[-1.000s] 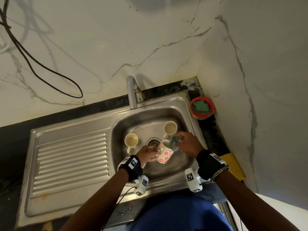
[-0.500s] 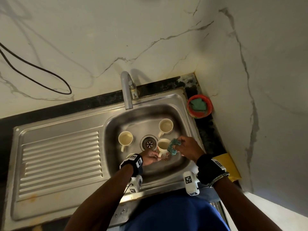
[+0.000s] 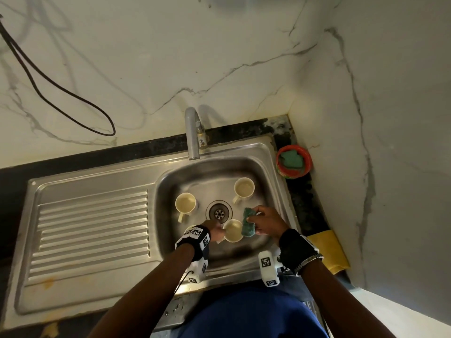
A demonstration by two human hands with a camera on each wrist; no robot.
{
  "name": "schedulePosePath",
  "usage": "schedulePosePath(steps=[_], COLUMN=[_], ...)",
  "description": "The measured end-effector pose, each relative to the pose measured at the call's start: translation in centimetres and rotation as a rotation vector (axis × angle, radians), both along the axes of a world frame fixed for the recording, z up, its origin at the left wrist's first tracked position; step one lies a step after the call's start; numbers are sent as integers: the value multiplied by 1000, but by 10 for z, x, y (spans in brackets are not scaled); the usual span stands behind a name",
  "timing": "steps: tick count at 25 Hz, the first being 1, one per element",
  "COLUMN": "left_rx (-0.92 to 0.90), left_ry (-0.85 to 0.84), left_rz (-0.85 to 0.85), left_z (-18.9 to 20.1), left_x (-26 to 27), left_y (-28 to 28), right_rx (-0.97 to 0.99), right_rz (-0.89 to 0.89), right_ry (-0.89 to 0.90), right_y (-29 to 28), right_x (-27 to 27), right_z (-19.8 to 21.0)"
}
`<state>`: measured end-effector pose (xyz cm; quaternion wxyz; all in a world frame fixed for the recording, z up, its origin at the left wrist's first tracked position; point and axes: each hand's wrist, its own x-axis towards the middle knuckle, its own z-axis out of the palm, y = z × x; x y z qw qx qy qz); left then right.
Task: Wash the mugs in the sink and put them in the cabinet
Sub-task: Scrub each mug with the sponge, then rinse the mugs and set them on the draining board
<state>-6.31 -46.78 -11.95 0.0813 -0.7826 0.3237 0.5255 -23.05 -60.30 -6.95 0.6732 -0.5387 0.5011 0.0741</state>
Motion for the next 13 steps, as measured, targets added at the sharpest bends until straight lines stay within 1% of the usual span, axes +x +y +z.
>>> schedulePosePath(steps=[2,3,4,5,6,8,9,10,11,13], left_rx=[-138,-220,-306,-402,-519,-712,-752,-765,-752,-732], left_ry=[-63,-92,-106,-96,-71,6,15,-6,-38,-59], left_rz=[80,128,180,226,259,279,234,153,71,-36], left_z=[12,19,24,33,41,59,67,73,79,80], left_x=[1,1,-1,-6,-12,-26,-33,-41,-48,-58], left_y=[-14,-24,-36,-50,-67,-100,-116,-131,-142,-159], right_rx=[8,-23,-103,-225,-395,-797,-938,-1011,-1056,-1098], right_rz=[-111,-169,-204,-225,-216,-151,-119,-89,-43,108], right_ry=[-65,-111,-152,-185,-178,-108,-83,-45,15,151], right_y=[-10,-19,-31,-46,-63,-97,-112,-124,-136,-152], right_x=[-1,-1,-2,-3,-4,-4,-4,-3,-2,3], right_z=[11,20,30,41,57,82,91,95,92,78])
